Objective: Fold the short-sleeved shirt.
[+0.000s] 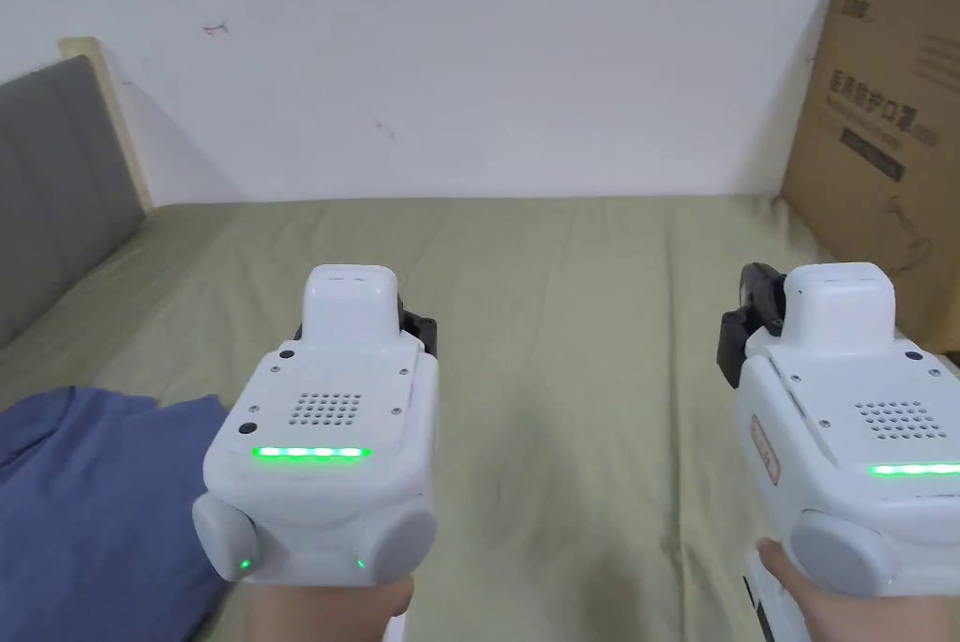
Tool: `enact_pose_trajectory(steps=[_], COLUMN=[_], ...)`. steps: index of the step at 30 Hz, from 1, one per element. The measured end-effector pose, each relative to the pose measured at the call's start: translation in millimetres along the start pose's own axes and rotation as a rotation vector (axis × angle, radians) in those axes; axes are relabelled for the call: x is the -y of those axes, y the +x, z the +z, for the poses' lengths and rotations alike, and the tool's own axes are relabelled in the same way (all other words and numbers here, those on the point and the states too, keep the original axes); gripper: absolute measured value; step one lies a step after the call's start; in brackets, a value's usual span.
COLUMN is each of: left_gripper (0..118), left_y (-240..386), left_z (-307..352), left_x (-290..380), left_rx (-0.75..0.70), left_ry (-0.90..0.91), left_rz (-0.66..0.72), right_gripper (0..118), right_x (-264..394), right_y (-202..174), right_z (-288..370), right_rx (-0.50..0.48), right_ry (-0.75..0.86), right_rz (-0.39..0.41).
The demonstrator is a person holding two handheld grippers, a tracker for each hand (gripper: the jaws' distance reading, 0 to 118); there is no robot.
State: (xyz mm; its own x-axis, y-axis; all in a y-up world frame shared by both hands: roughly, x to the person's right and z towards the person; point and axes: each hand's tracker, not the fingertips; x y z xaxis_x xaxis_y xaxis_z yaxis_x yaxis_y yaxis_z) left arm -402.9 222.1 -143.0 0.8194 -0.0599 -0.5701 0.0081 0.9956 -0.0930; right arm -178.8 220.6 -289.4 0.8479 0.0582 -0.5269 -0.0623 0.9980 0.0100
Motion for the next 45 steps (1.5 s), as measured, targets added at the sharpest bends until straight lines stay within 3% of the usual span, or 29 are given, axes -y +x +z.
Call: enact_pose_trajectory(steps=[3,6,9,12,14,16,22,27,30,31,32,33,34,35,40,42,43,44,45], left_gripper=[0,0,0,0,0,0,0,0,1,14,62,97,106,102,104,118,118,118,118], left_y=[-50,-111,-165,-191,-201,-206,-239,-324,-359,-367,-372,-378,-384,-388,-402,-387,-366,-354,-347], left_z=[13,35,69,90,99,101,75,-19,-64,-73,-82,-90,-97,-105,-144,-152,-158,-160,-158], left_x=[1,5,5,12,21,26,31,73,120,133,143,154,160,167,228,244,249,252,252], left_rx=[-0.053,-0.266,-0.424,-0.52,-0.53,-0.564,-0.572,-0.333,-0.236,-0.23,-0.237,-0.256,-0.281,-0.293,-0.376,-0.339,-0.297,-0.396,-0.412], left_ry=[-0.015,-0.028,0.017,-0.005,-0.019,-0.048,-0.212,-0.772,-0.981,-0.99,-1.006,-1.023,-0.997,-0.997,-1.132,-1.137,-1.136,-1.151,-1.082], left_rz=[0.021,-0.003,-0.017,-0.034,-0.016,-0.007,0.044,0.284,0.416,0.413,0.419,0.441,0.476,0.519,0.659,0.52,0.411,0.254,0.227], right_gripper=[0,0,0,0,0,0,0,0,0,0,0,0,0,0,0,0,0,0,0], right_x=[0,0,-2,-4,-6,-7,-8,5,18,23,28,34,40,45,70,76,80,82,85], right_y=[-35,-93,-152,-197,-214,-229,-255,-275,-279,-280,-279,-279,-278,-278,-273,-271,-271,-272,-274], right_z=[-14,-23,-22,-19,-20,-19,-37,-65,-71,-74,-74,-76,-78,-80,-89,-96,-101,-104,-109], right_rx=[-0.091,-0.231,-0.376,-0.441,-0.519,-0.538,-0.602,-0.656,-0.667,-0.666,-0.668,-0.677,-0.682,-0.684,-0.659,-0.644,-0.637,-0.628,-0.615], right_ry=[-0.024,-0.045,-0.026,-0.024,-0.041,-0.048,-0.093,-0.245,-0.276,-0.286,-0.297,-0.319,-0.341,-0.355,-0.41,-0.428,-0.436,-0.441,-0.454], right_rz=[-0.02,-0.068,-0.041,-0.007,-0.05,-0.04,-0.032,0.029,0.054,0.061,0.067,0.072,0.077,0.082,0.111,0.1,0.093,0.09,0.088])
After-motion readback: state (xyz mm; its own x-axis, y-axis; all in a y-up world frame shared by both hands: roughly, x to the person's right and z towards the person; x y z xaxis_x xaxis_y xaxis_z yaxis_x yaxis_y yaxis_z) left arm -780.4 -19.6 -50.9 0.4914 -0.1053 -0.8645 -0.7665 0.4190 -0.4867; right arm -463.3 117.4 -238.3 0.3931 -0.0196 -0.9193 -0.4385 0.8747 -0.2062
